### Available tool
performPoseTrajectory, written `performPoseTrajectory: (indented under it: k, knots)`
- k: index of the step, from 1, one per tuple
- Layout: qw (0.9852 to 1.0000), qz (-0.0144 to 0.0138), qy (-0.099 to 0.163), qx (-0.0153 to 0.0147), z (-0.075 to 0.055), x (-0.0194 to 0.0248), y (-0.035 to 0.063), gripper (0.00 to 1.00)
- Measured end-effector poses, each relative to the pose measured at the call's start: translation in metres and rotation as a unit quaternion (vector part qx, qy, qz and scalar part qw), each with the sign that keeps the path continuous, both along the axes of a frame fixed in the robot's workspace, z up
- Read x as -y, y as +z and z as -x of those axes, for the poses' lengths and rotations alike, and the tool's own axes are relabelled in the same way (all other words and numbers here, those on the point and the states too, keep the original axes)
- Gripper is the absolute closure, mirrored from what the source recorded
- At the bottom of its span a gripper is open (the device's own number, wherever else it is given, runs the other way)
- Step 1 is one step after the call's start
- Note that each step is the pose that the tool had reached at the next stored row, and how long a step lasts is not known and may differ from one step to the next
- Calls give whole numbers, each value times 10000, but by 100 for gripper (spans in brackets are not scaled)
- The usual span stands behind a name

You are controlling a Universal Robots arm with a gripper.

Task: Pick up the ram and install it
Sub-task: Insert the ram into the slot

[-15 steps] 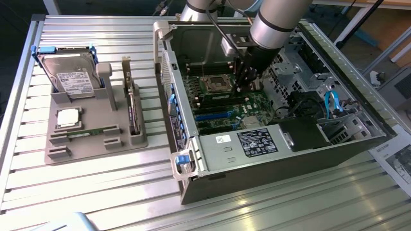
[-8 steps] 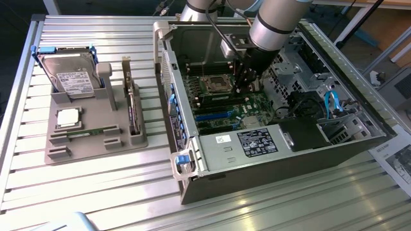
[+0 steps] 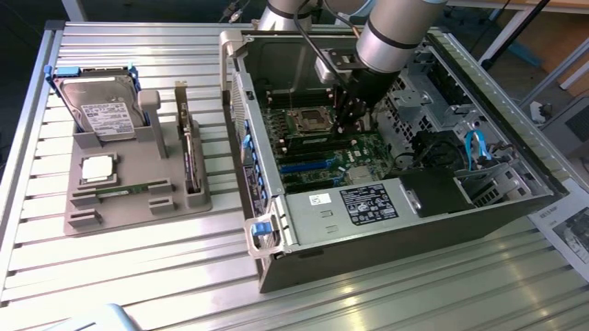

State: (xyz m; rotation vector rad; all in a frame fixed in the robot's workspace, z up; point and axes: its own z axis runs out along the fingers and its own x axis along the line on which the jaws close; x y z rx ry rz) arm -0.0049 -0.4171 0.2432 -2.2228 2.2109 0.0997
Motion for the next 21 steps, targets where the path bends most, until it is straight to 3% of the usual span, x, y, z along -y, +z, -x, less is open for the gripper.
performPoseTrajectory:
  k: [21]
  knots:
    - [10000,0,-9,3,5,25,-27,88]
